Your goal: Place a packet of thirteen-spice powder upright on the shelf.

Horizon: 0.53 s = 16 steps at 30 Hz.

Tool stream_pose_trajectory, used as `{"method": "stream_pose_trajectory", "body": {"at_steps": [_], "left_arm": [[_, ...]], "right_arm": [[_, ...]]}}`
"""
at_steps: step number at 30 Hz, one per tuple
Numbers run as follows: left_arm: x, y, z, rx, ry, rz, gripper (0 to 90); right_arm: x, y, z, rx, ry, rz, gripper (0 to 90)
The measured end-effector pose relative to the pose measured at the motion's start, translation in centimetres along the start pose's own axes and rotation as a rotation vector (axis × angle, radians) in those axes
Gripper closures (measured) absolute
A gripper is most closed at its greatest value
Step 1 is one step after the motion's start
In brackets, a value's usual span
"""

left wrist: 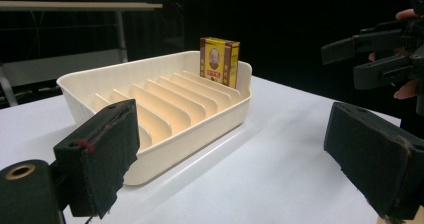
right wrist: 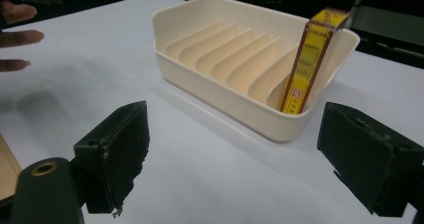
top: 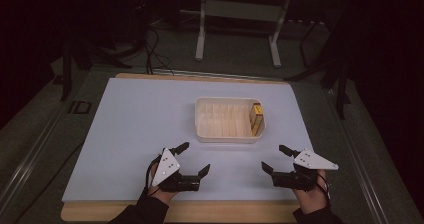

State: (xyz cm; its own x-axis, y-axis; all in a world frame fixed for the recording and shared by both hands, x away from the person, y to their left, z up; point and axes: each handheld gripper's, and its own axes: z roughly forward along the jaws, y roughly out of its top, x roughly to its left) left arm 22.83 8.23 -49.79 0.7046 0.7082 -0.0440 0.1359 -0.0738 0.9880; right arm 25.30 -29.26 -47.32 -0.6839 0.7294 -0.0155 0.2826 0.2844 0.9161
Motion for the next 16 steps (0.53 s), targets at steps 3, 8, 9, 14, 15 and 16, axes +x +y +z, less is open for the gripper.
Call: {"method": "stream_pose_trajectory", "body": {"at_steps": [3,8,9,14,15,16], "left_arm": [[0.02,-0.13,0.09,0.008,-0.002,-0.006,8.9],[0.01,-0.24,0.16,0.014,-0.006,-0.007,8.9],[0.01,-0.25,0.17,0.013,-0.006,-0.007,8.9],[0.04,-0.26,0.16,0.014,-0.005,-0.010,8.9],[0.03,-0.27,0.16,0.014,-0.005,-0.010,8.9],[0.03,-0.29,0.18,0.016,-0.006,-0.010,8.9]], "right_arm": [[-0.11,-0.24,0.22,0.014,0.000,-0.005,13.2],[-0.30,-0.37,0.44,0.022,-0.004,-0.012,13.3],[-0.36,-0.44,0.50,0.026,-0.003,-0.012,13.3],[-0.60,-0.60,0.61,0.037,-0.010,-0.011,13.3],[-0.64,-0.62,0.62,0.037,-0.009,-0.009,13.3],[-0.64,-0.63,0.62,0.039,-0.009,-0.008,13.3]]}}
